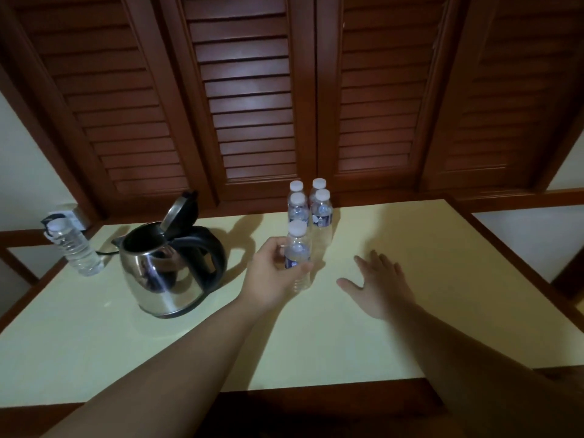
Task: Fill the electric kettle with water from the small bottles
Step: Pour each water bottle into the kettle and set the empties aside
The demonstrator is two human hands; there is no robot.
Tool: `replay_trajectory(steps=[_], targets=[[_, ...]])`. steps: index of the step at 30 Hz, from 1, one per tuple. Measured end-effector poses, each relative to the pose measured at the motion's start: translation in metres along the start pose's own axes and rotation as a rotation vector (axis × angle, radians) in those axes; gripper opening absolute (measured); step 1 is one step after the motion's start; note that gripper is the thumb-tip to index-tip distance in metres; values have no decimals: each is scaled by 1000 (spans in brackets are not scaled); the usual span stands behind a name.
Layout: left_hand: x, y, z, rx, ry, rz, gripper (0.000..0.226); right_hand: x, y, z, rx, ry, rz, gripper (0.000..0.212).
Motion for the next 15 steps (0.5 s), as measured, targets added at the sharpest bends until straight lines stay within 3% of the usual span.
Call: replay_trajectory(steps=[15], targets=[[1,-47,-61,67,75,-83,38,2,-5,-6,-45,-31,-4,94]])
Point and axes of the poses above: each hand's wrist, its own z-axis away from the middle knuckle, its own y-axis out of the back of the hand, x = y × z, the point moved 8 cm from there along -z, towards the middle knuckle, and after that the axes turned 11 degrees about -x, right-handed, at the moved point
